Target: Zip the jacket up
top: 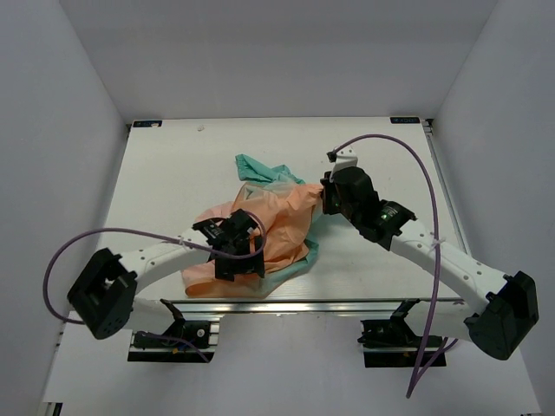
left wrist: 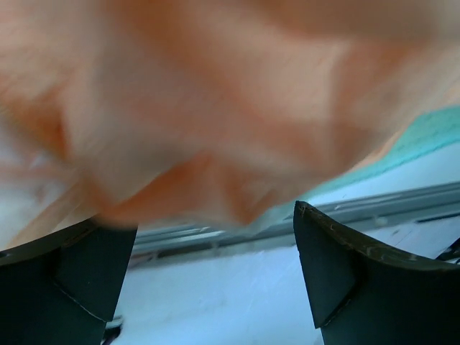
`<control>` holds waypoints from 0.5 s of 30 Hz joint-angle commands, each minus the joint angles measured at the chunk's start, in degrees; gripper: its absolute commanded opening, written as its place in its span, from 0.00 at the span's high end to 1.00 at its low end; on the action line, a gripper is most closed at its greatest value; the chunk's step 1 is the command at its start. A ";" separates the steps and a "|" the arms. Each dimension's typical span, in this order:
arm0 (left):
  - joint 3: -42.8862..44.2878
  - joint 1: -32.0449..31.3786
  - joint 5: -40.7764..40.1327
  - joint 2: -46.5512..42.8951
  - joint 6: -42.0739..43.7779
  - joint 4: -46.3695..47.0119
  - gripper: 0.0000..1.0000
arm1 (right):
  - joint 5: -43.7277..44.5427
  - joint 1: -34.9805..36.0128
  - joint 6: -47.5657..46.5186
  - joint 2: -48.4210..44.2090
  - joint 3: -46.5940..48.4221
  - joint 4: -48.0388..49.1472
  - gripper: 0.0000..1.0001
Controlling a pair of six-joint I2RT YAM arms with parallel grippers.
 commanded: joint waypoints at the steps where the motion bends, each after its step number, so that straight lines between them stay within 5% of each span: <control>1: 4.02 -0.75 -1.45 3.97 -2.83 8.31 0.02 | 0.58 0.19 -1.20 -2.00 -0.08 0.37 1.00; 5: 5.95 -0.84 -2.15 9.42 -3.44 9.74 0.02 | 2.42 0.19 -1.46 -2.53 -0.17 -0.16 1.00; 6: 6.57 -0.84 -3.98 10.49 -3.53 8.95 0.09 | 4.08 0.19 -1.38 -2.61 -0.08 -0.24 1.00; 9: 9.03 -0.84 -7.68 12.43 -4.23 5.61 0.49 | 7.08 0.02 -1.38 -3.05 0.18 -0.95 1.00; 10: 10.25 -0.84 -8.47 12.17 -4.32 4.47 0.91 | 9.53 0.02 -1.38 -3.06 0.27 -1.47 1.00; 11: 10.79 -0.84 -10.22 11.65 -4.76 4.12 1.00 | 10.85 -0.07 -1.38 -3.14 0.62 -1.82 1.00; 15: 14.91 -0.84 -17.49 5.59 -4.76 0.96 1.00 | 15.70 -0.68 -1.55 -3.93 2.20 -1.65 1.00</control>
